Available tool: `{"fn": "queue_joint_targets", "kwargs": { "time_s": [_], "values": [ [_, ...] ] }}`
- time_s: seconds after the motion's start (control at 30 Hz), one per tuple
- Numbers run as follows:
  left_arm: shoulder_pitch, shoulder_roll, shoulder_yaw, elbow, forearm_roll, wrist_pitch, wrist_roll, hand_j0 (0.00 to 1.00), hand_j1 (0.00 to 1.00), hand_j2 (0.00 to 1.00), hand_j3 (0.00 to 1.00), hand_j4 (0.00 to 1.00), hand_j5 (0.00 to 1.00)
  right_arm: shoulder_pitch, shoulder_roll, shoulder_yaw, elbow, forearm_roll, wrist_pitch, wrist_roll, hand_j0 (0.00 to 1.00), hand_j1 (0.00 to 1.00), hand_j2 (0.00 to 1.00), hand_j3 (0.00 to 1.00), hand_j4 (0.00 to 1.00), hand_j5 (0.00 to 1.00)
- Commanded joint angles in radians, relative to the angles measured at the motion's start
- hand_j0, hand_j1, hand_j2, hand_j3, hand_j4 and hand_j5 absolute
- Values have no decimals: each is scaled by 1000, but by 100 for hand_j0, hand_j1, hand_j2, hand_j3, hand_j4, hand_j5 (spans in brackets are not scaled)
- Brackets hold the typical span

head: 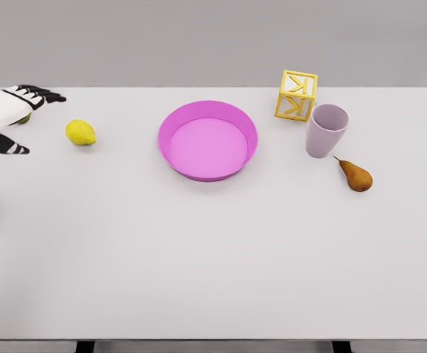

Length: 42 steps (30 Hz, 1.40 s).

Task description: Put the lemon on the plate with left arm

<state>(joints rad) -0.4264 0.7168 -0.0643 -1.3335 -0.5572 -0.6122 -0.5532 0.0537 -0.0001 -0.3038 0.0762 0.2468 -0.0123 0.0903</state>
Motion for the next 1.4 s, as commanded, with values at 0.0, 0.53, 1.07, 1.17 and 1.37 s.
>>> {"fn": "queue_joint_targets", "kwargs": {
  "time_s": [0.0, 0.53, 1.07, 1.17, 1.37],
  "values": [
    [-8, 0, -91, 68, 5, 1, -58, 100, 100, 100, 100, 100, 100, 0, 0, 0, 1, 0, 0, 0, 100, 100, 100, 100, 100, 100],
    [-270, -135, -201, 438, -6, 1, -58, 100, 100, 100, 100, 100, 100, 0, 0, 0, 1, 0, 0, 0, 100, 100, 100, 100, 100, 100],
    [-390, -206, -285, 617, -23, 1, -58, 100, 100, 100, 100, 100, 100, 0, 0, 0, 1, 0, 0, 0, 100, 100, 100, 100, 100, 100],
    [-394, -206, -285, 623, -33, 1, -58, 100, 100, 100, 100, 100, 100, 0, 0, 0, 1, 0, 0, 0, 100, 100, 100, 100, 100, 100],
    [-430, -227, -285, 688, -67, 1, -58, 100, 100, 100, 100, 100, 100, 0, 0, 0, 1, 0, 0, 0, 100, 100, 100, 100, 100, 100]
  ]
}}
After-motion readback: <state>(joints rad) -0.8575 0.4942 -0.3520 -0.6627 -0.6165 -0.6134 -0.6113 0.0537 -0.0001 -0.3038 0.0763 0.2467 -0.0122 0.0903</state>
